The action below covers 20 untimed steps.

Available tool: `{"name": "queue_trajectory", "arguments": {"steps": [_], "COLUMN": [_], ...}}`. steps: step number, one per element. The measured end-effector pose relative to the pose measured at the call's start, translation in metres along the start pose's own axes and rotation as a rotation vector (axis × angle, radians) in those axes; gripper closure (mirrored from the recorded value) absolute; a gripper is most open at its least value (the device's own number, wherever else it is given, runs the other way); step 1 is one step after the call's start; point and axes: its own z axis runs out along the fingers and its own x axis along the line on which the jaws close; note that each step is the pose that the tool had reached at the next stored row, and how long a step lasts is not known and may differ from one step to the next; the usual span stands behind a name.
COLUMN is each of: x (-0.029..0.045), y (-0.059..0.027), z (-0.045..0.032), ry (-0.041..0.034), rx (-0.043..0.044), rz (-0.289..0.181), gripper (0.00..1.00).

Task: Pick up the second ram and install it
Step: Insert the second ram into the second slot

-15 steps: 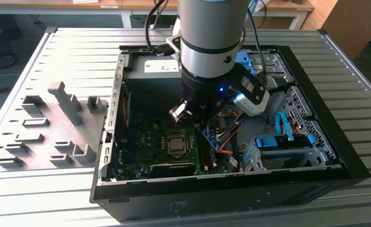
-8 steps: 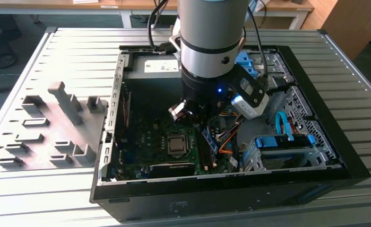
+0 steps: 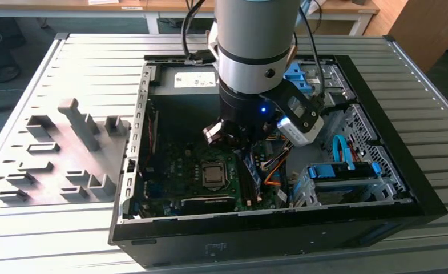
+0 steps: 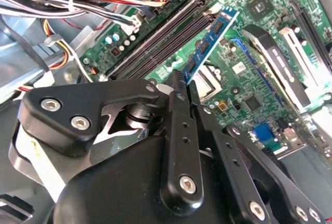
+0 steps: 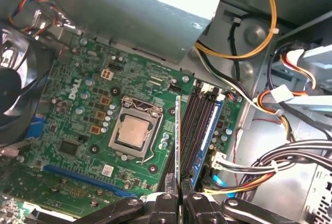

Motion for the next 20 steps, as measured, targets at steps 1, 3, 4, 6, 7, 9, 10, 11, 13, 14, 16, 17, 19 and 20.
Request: {"name": "queue_trajectory", "arguments": {"steps": [1,3,4,6,7,9,10,11,13,14,16,17,19,20], "x": [0.0000,0.0000,0.0000,0.0000,0.0000,0.0000,0.0000,0.0000,0.0000,0.0000,0.0000,0.0000,0.0000,0.0000], "y": [0.0000,0.0000,0.0000,0.0000,0.0000,0.0000,0.0000,0.0000,0.0000,0.0000,0.0000,0.0000,0.0000,0.0000], "z": [0.0000,0.0001,0.0001,0.0001,0.0001,0.0002,0.0002,0.0002,0.0002,0.0003,0.0003,0.0003,0.0003,0.0004], "ry": [-0.0001,-0.0001,-0.0001,-0.0002,-0.0003,-0.0004,-0.0003,-0.0004,-0.0004,-0.0004,-0.0005,-0.0005,-0.0006,-0.0006], "rx": [0.0006,0.0017,0.0023,0.0035,0.0041,0.0053,0.0059,0.0065,0.0077,0.0083,0.0096,0.0102,0.0114,0.0119], "rz": [0.009,0.025,0.034,0.050,0.058,0.075,0.083,0.091,0.107,0.115,0.131,0.139,0.154,0.162], "gripper": [0.86,0.86,0.86,0.86,0.86,0.86,0.86,0.86,0.86,0.86,0.86,0.86,0.86,0.86]}}
